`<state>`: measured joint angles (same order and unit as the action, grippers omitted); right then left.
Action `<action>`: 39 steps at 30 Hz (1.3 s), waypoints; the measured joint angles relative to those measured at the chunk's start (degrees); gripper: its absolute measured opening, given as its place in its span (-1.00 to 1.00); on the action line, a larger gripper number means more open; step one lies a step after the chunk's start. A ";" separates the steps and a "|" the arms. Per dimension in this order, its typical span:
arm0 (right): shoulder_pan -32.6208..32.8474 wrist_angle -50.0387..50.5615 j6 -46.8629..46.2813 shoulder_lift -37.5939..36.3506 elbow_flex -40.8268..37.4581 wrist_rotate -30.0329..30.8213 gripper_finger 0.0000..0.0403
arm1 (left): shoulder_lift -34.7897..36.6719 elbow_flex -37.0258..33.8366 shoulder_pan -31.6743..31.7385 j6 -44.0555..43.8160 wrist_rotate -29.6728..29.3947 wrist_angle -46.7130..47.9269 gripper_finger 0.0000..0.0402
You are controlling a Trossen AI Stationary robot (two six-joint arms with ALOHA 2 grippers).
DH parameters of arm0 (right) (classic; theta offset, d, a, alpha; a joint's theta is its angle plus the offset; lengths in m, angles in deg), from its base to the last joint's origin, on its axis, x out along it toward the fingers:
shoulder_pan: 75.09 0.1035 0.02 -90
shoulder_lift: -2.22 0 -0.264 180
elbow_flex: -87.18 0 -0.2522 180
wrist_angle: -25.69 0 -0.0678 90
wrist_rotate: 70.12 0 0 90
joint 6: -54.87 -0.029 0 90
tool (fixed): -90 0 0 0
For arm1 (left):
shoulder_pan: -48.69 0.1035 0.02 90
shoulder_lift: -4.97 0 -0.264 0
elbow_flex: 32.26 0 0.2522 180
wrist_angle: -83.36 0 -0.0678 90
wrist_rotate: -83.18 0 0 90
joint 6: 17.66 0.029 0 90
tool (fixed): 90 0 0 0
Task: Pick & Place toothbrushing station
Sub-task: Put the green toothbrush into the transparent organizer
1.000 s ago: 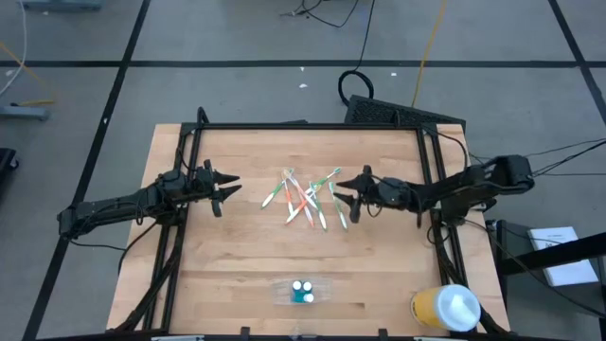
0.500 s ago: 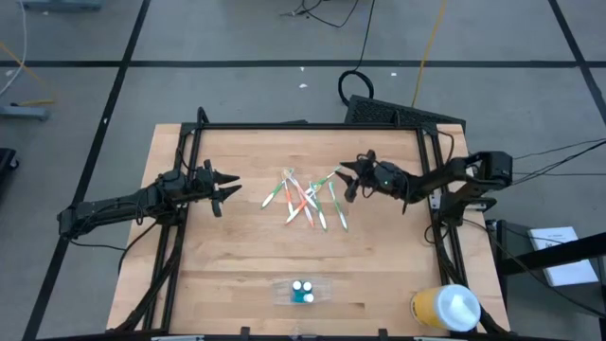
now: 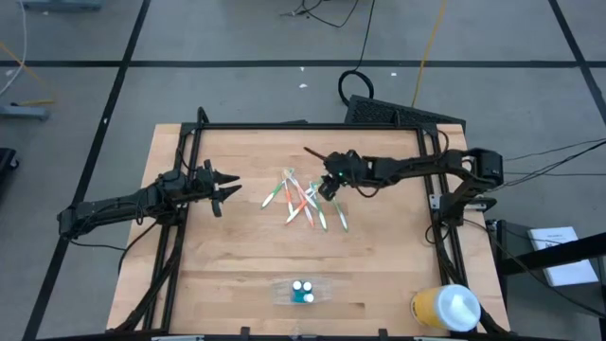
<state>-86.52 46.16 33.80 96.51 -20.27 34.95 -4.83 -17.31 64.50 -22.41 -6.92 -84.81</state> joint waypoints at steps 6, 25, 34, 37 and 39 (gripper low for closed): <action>0.02 6.71 -9.67 1.68 -0.11 -0.01 -0.23 | 0.00 0.00 0.02 -0.01 0.00 0.00 -0.27; 0.74 5.44 -11.24 7.88 -0.24 -0.33 -0.23 | 0.00 0.00 0.02 0.00 -0.02 -0.02 -0.27; 1.83 4.12 -12.55 7.86 -2.08 -0.37 -0.23 | 0.01 0.00 0.00 -0.01 0.00 0.00 -0.27; 1.81 1.96 -12.59 7.86 -3.30 -0.35 -0.23 | 0.00 0.00 0.01 0.00 0.00 0.00 -0.27; 1.81 -0.55 -12.58 7.86 -4.18 -0.38 -0.23 | 0.00 0.00 0.02 -0.01 -0.01 -0.01 -0.27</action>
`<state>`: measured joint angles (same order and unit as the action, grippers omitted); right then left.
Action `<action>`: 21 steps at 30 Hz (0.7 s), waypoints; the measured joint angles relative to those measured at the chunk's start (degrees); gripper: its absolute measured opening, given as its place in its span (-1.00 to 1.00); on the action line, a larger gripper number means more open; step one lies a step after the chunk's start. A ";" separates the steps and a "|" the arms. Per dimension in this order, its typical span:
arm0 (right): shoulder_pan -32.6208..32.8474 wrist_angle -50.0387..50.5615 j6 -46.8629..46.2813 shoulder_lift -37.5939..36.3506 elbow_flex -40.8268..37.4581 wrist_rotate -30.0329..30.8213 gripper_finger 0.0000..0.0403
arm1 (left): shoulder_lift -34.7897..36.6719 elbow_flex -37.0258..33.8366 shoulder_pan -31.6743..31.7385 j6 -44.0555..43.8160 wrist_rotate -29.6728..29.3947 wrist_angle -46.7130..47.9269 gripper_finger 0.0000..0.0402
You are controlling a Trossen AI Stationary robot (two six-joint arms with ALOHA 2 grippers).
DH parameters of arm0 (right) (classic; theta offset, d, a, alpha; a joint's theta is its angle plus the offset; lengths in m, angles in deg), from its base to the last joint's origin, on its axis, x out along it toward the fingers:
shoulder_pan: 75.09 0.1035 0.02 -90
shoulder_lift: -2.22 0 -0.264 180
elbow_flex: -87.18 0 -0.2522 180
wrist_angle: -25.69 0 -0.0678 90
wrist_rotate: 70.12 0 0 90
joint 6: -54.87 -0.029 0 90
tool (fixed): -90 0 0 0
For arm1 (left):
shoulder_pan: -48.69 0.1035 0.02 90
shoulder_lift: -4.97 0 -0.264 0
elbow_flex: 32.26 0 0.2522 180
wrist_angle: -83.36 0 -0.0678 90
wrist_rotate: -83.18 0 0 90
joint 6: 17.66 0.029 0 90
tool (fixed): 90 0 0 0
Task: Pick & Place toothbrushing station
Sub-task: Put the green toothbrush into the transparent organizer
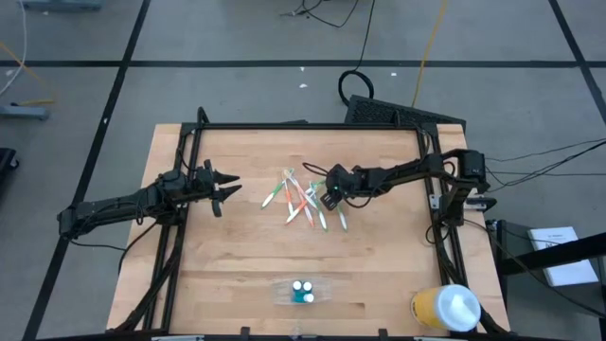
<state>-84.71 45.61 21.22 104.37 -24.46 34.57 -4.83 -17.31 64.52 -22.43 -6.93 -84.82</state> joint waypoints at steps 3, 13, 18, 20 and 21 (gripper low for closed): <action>-0.13 -1.89 0.28 0.00 -0.63 -1.87 -0.23 | 0.02 -0.01 -0.02 0.01 0.01 0.00 -0.27; -0.22 -1.80 1.39 -0.02 -0.63 -2.44 -0.29 | 0.01 -0.01 -0.01 0.01 0.01 0.01 -0.27; -0.22 -1.69 1.42 -0.02 -0.63 -2.37 -0.40 | 0.02 -0.02 0.00 0.01 0.01 -0.01 -0.27; -0.22 -1.67 1.50 -0.02 -0.63 -2.39 -0.43 | 0.00 -0.02 -0.02 0.01 0.01 0.01 -0.27; -0.22 -1.67 1.54 -0.02 -0.63 -2.40 -0.45 | 0.01 -0.01 0.00 0.01 0.01 0.01 -0.27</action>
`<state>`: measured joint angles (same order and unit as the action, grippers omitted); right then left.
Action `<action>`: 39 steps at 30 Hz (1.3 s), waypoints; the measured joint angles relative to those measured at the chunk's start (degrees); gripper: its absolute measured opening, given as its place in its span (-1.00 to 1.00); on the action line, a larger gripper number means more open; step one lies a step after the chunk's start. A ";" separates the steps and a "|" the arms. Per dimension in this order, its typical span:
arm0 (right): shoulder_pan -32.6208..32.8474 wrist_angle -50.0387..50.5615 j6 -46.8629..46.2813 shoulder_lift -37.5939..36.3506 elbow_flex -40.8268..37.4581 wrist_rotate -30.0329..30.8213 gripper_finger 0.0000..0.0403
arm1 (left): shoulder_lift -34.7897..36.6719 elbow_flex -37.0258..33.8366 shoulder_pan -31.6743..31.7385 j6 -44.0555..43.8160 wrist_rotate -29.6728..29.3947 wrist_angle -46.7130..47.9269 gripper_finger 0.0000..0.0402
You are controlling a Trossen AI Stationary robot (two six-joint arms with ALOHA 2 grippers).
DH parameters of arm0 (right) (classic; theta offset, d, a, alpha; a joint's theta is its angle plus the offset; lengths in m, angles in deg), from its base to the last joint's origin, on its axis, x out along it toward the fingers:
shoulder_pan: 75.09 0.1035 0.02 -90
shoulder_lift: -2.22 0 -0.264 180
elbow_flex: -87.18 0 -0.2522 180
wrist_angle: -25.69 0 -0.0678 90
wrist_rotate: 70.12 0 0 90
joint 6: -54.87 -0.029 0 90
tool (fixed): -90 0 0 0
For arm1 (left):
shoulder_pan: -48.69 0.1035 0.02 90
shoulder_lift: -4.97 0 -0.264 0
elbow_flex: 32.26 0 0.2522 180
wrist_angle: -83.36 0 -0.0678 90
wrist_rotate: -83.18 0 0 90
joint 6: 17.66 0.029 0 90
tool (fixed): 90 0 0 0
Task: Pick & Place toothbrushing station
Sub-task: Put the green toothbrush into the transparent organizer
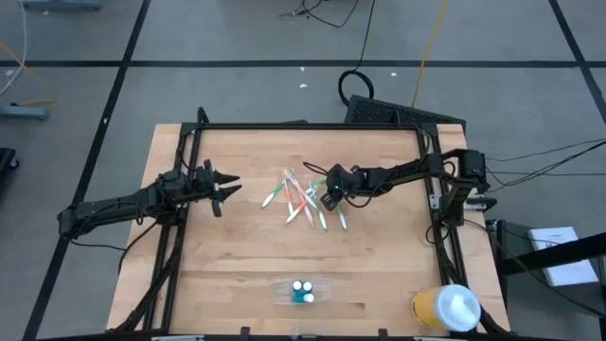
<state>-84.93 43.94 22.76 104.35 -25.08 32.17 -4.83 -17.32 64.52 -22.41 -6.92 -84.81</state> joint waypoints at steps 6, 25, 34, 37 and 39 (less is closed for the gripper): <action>-0.03 0.02 0.58 0.00 0.00 -0.06 -0.53 | -0.01 -0.01 0.00 0.00 0.00 0.00 -0.27; -0.26 -3.82 7.50 -0.87 0.00 -1.37 -0.72 | -0.01 -0.01 0.00 0.00 0.00 -0.02 -0.27; 1.95 -5.65 9.55 -7.48 -0.02 -4.89 -0.73 | 0.01 -0.01 0.00 0.00 -0.02 0.00 -0.27; 4.39 -9.98 11.80 -8.41 0.02 -4.92 -0.73 | -0.01 -0.01 -0.01 0.00 0.00 0.00 -0.27; 6.43 -13.64 13.56 -8.33 0.00 -4.96 -0.73 | 0.00 -0.01 -0.01 0.00 0.00 -0.01 -0.27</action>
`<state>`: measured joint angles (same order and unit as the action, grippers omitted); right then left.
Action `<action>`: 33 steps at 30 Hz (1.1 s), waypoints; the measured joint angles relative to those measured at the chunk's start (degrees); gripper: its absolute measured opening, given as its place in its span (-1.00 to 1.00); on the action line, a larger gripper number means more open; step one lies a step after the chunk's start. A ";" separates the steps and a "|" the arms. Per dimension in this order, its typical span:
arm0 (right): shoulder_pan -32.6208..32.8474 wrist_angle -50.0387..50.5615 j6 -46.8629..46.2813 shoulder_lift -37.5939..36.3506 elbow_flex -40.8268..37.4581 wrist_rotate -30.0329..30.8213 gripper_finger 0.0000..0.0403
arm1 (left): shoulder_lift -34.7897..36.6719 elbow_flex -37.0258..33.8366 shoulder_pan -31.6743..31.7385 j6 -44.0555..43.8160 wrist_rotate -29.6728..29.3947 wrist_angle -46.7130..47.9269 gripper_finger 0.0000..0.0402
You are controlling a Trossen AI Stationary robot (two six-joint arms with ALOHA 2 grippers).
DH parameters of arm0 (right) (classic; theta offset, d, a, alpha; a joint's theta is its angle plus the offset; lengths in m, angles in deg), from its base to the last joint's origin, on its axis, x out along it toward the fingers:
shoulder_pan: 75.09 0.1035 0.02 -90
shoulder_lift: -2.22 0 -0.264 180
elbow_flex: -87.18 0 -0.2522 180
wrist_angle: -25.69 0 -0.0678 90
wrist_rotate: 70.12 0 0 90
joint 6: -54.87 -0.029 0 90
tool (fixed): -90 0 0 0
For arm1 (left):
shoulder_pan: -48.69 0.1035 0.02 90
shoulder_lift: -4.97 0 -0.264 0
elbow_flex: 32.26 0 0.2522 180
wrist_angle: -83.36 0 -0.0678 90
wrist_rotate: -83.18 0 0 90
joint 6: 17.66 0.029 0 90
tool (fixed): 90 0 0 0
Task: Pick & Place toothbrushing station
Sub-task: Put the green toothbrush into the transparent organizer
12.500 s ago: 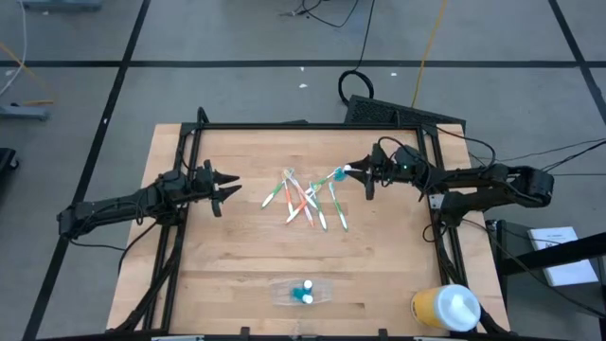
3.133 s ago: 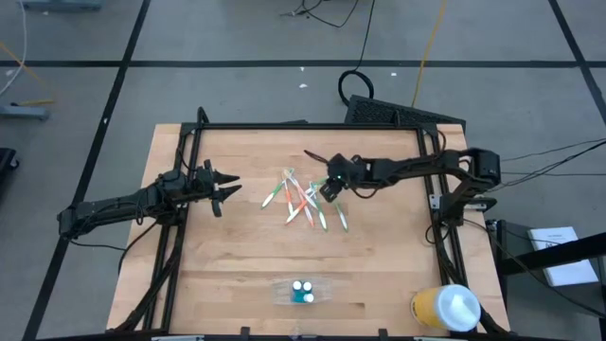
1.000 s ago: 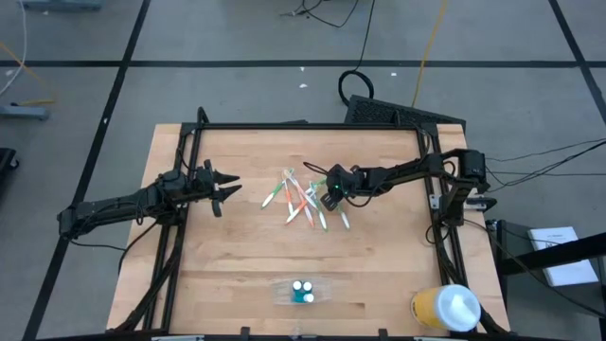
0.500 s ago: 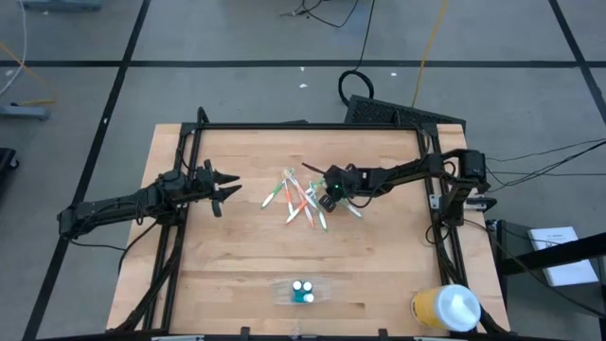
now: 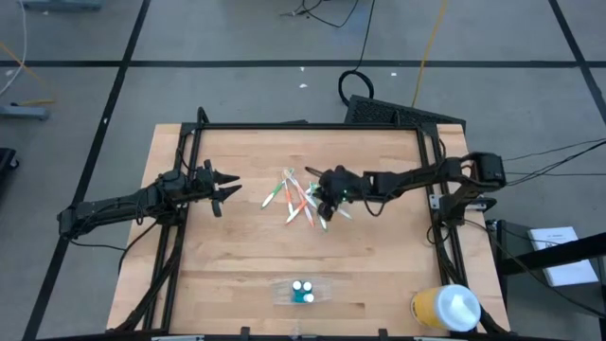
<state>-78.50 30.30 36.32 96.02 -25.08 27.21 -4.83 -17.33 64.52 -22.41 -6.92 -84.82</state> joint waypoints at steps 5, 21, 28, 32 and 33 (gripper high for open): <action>4.74 -7.26 3.09 -0.02 0.00 -0.08 -0.73 | 0.00 0.00 0.00 0.00 0.00 -0.01 -0.27; 17.72 -24.77 5.05 -0.46 0.00 -0.10 -0.73 | -0.01 0.00 0.01 0.00 0.00 -0.01 -0.27; 24.73 -36.02 9.51 -0.46 0.00 -0.04 -0.73 | -0.01 0.00 0.01 0.00 0.00 0.00 -0.27; 27.94 -42.41 11.07 0.49 0.00 -0.02 -0.73 | 0.01 0.00 -0.01 0.00 0.00 0.01 -0.27; 28.58 -43.99 11.22 1.10 0.00 0.01 -0.73 | -0.01 0.00 0.01 0.00 0.00 0.01 -0.27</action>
<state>-49.92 -13.69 47.54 97.12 -25.08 27.21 -4.83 -17.33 64.52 -22.41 -6.92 -84.81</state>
